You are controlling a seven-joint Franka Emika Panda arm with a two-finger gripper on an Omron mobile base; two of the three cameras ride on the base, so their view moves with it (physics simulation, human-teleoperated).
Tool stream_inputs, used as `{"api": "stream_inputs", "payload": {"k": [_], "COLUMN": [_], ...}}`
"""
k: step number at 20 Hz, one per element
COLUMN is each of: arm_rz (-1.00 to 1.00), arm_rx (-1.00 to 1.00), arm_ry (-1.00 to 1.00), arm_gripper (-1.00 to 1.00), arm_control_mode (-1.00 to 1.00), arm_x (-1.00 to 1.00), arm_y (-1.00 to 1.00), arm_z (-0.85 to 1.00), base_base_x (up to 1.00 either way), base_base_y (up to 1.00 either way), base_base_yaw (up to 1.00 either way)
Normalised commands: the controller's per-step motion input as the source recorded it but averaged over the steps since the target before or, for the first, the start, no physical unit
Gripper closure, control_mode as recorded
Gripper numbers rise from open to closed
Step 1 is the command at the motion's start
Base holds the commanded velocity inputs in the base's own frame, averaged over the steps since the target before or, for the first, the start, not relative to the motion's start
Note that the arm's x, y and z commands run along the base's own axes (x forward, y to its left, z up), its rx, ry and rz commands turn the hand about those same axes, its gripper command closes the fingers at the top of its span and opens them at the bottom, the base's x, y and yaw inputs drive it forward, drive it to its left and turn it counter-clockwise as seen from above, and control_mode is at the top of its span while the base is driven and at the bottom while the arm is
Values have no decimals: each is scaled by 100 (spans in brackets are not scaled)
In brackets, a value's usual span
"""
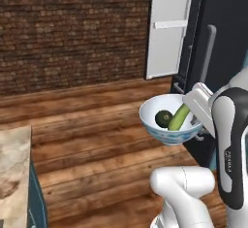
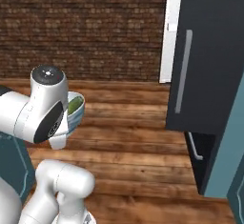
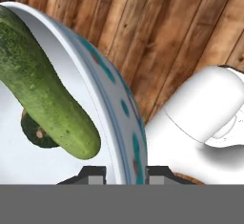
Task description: Place the bowl with the cucumber and squash on the top shelf of the fridge. Place the bowl with the steak and chicken drumstick on the second highest shelf of the fridge.
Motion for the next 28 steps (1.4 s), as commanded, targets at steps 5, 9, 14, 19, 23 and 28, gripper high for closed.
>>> {"api": "stream_inputs", "payload": {"k": [5, 9, 14, 19, 23, 28], "arm_rz": [0, 0, 0, 0, 0, 0], "arm_rx": [0, 0, 0, 0, 0, 0], "arm_ry": [0, 0, 0, 0, 0, 0], "arm_gripper": [100, 100, 100, 100, 100, 100], "arm_control_mode": [100, 100, 100, 100, 100, 100], "arm_x": [0, 0, 0, 0, 0, 0], "arm_y": [0, 0, 0, 0, 0, 0], "arm_z": [0, 0, 0, 0, 0, 0], "base_base_x": [100, 100, 100, 100, 100, 100], "base_base_y": [26, 26, 25, 19, 37, 57], "base_base_yaw": [0, 0, 0, -1, -24, -55]}}
